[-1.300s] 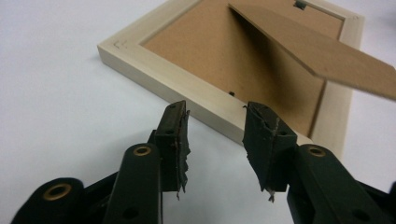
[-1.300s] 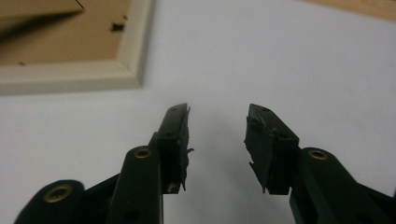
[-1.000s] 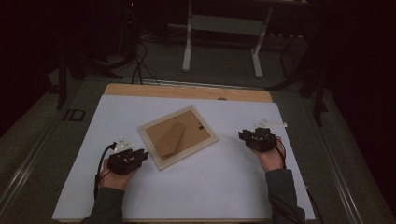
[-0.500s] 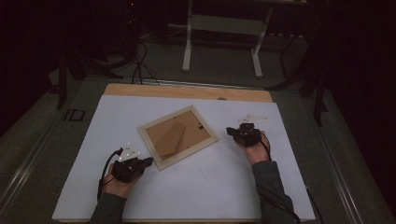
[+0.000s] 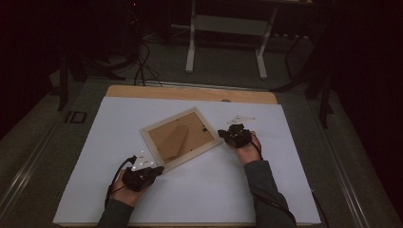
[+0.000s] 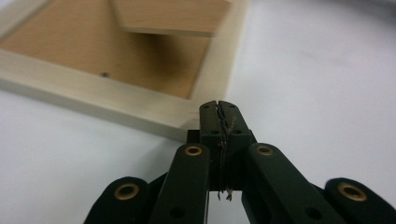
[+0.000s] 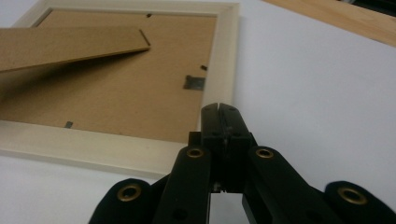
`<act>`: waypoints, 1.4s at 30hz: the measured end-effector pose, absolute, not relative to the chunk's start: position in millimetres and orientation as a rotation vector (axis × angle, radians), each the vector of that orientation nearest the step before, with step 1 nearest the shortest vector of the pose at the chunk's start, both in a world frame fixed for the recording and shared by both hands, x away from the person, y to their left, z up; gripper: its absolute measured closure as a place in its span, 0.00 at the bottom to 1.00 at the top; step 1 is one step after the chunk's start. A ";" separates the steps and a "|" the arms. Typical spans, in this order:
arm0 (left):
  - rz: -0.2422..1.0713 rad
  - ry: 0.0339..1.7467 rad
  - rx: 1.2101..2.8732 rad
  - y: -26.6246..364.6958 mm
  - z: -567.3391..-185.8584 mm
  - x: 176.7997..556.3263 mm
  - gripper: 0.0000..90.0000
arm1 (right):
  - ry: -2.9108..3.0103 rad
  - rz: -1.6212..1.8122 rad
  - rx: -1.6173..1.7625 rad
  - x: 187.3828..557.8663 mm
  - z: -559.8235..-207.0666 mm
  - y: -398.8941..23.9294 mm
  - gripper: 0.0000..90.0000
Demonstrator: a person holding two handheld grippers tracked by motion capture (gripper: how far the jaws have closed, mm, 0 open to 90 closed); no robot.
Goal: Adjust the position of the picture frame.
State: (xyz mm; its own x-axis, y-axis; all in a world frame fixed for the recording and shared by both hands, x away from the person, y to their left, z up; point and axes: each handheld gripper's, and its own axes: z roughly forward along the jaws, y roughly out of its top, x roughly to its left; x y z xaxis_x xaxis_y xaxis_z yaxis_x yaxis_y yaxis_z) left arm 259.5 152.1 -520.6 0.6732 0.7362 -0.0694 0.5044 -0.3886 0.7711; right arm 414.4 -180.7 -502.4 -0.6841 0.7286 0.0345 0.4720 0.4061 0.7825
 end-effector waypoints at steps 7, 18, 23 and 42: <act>0.368 0.922 2.129 139.4 -525.0 259.8 1.00 | 2.391 1.133 1.022 417.2 -507.2 -165.8 1.00; 0.398 0.927 2.198 131.5 -532.5 265.1 1.00 | 2.454 1.073 1.025 424.4 -519.7 -152.0 1.00; 0.405 0.925 2.215 130.0 -535.0 267.3 1.00 | 2.465 1.073 1.027 425.1 -520.9 -152.4 1.00; 0.467 1.053 2.174 146.5 -535.2 281.0 1.00 | 2.489 1.007 1.053 413.1 -516.6 -157.5 1.00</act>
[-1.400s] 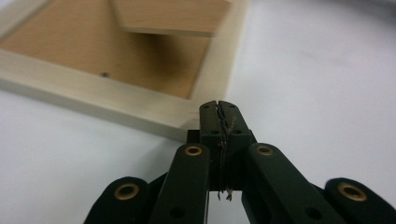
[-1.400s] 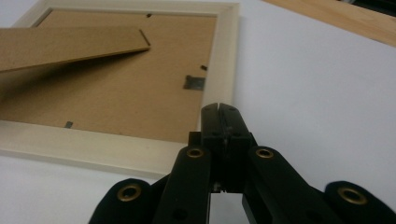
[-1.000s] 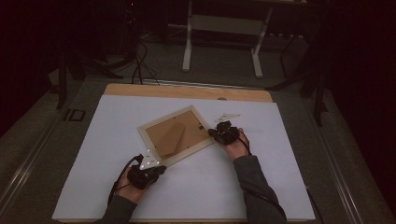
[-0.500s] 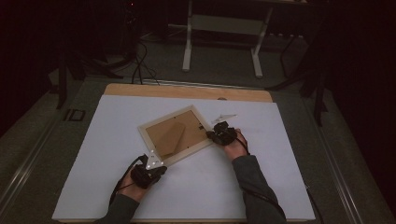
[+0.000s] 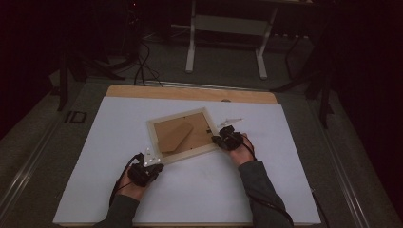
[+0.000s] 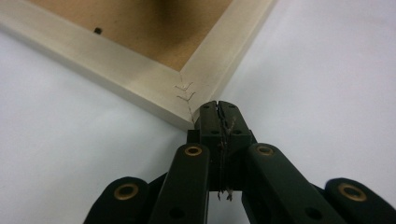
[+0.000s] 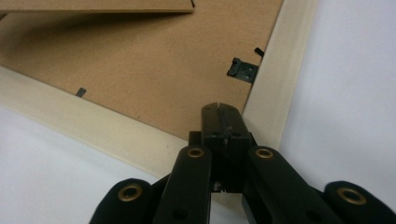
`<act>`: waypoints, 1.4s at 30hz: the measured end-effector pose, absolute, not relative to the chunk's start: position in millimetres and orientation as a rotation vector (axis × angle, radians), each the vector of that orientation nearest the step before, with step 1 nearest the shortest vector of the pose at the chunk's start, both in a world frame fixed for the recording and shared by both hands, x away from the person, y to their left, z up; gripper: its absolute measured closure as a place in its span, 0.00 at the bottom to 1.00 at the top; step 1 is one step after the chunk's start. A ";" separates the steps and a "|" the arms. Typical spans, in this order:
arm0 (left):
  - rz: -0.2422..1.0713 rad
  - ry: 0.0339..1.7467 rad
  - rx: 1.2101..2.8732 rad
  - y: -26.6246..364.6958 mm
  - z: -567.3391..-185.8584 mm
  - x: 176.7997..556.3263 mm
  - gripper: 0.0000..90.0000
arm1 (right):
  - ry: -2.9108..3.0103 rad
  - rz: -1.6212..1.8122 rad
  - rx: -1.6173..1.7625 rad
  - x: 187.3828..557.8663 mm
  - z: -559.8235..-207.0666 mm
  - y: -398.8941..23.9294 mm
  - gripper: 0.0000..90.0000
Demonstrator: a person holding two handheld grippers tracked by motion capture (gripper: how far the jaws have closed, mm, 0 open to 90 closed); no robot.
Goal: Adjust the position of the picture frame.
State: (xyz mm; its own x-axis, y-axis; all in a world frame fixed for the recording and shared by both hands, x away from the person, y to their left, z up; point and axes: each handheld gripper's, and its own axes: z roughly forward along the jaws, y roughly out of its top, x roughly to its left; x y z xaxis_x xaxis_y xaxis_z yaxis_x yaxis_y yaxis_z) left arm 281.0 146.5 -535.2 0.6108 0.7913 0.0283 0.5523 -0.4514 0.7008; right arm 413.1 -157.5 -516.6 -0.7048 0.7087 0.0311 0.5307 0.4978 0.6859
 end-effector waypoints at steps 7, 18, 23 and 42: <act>0.499 1.063 2.178 148.9 -536.4 284.4 1.00 | 2.494 0.992 1.049 404.8 -515.8 -161.6 1.00; 0.511 1.088 2.178 153.9 -536.3 291.3 1.00 | 2.502 0.965 1.044 393.3 -514.3 -166.0 1.00; 0.509 1.101 2.173 154.5 -536.0 293.8 1.00 | 2.493 0.960 1.048 389.1 -514.3 -166.7 1.00; 0.491 1.143 2.151 160.0 -535.7 301.3 0.98 | 2.472 0.904 1.009 373.4 -512.8 -170.5 1.00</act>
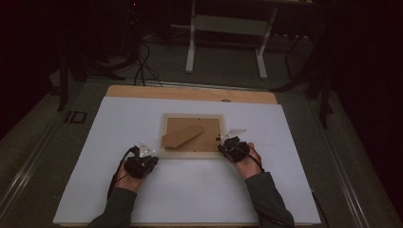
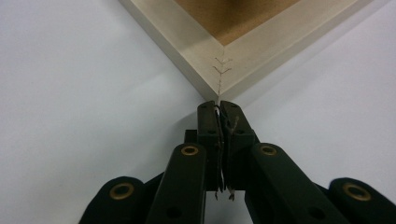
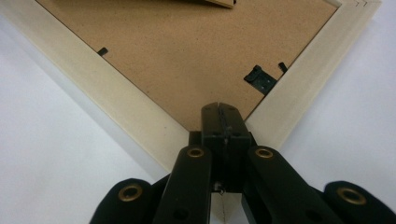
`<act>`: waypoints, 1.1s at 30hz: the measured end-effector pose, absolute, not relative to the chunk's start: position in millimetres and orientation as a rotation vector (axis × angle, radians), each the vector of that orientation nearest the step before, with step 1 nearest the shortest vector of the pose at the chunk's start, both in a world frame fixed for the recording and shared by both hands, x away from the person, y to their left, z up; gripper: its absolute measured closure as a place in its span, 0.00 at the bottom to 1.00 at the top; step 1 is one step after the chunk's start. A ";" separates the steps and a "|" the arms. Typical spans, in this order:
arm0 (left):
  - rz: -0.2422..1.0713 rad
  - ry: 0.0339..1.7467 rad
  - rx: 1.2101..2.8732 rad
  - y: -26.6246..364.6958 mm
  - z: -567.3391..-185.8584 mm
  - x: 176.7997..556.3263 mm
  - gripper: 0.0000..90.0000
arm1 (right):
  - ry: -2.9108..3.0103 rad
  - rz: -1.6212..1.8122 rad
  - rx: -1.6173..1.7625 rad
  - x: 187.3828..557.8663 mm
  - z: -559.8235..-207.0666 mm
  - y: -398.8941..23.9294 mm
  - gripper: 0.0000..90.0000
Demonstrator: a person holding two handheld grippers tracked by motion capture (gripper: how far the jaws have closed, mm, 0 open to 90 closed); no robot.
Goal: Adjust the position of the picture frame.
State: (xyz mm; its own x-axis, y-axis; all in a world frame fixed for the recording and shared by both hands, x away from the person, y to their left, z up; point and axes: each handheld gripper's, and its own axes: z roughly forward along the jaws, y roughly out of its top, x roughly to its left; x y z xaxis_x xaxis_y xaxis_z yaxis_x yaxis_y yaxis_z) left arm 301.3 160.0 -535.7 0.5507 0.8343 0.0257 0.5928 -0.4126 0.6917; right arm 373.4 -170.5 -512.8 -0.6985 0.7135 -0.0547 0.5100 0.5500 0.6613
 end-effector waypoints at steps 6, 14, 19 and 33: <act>0.502 1.153 2.147 156.4 -535.6 303.7 0.99 | 2.459 0.919 1.013 370.5 -513.8 -176.5 1.00; 0.437 1.072 2.187 151.1 -528.3 294.3 1.00 | 2.447 0.942 1.032 368.6 -514.8 -183.1 1.00; 0.472 1.011 2.257 139.2 -528.9 292.2 1.00 | 2.445 0.945 1.038 367.7 -514.9 -183.5 1.00; 0.505 1.048 2.230 135.7 -533.5 303.8 1.00 | 2.431 0.960 1.066 361.6 -515.6 -188.2 1.00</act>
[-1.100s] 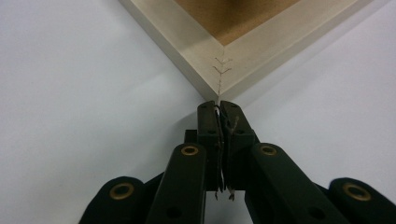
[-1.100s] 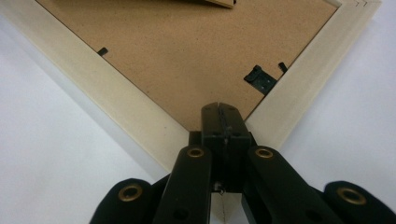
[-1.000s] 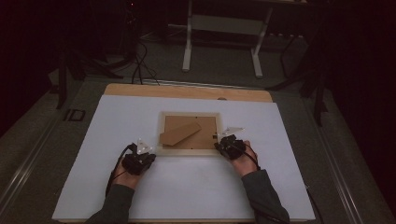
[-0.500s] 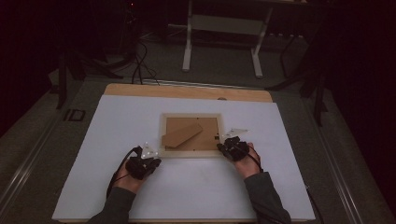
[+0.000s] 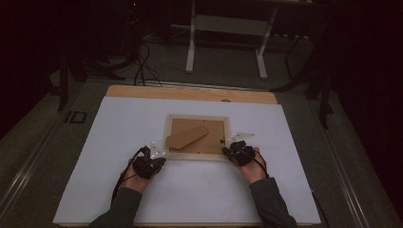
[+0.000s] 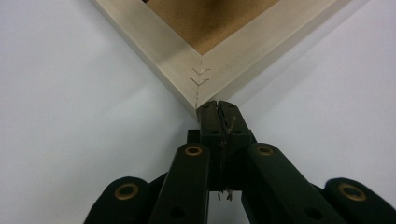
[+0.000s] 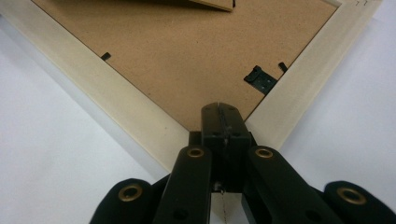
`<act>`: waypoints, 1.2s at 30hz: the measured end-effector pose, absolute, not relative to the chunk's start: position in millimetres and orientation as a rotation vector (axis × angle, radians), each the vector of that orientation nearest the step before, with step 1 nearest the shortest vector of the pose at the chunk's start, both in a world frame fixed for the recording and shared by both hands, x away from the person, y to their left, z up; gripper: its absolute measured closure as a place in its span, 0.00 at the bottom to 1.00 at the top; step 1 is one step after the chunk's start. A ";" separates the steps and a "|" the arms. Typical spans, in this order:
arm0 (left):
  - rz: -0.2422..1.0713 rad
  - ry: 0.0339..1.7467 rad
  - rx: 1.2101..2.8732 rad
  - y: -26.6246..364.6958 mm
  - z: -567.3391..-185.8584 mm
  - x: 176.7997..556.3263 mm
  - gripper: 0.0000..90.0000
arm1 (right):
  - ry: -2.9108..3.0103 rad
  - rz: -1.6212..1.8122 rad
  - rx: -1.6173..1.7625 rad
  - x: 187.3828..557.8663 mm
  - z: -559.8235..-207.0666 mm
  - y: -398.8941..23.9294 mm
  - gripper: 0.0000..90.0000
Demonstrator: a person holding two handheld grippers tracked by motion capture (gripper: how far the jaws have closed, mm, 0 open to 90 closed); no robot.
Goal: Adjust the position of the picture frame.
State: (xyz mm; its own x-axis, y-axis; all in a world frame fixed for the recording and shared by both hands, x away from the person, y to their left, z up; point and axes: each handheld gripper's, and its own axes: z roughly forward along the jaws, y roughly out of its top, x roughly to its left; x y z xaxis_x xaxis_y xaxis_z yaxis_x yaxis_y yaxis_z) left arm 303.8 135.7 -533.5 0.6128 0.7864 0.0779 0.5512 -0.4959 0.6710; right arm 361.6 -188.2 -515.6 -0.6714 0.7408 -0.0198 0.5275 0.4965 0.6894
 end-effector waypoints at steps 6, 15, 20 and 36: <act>0.493 1.052 2.218 137.3 -534.2 305.0 1.00 | 2.418 0.981 1.090 360.7 -516.7 -189.4 1.00; 0.458 1.080 2.175 141.0 -535.3 307.1 0.98 | 2.410 1.050 1.106 360.5 -518.3 -194.2 1.00; 0.466 1.076 2.169 139.7 -533.9 305.4 0.94 | 2.369 1.120 1.129 358.9 -507.7 -203.5 0.99; 0.438 1.074 2.076 145.1 -516.4 309.1 0.89 | 2.322 1.163 1.142 352.8 -494.5 -228.9 0.91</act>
State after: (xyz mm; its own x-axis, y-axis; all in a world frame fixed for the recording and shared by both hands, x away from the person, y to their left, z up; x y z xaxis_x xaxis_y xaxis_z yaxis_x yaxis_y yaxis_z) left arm 309.1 145.1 -516.4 0.5904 0.8064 -0.0348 0.5514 -0.3715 0.7470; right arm 352.8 -228.9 -494.5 -0.6372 0.7669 0.0763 0.5205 0.3552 0.7764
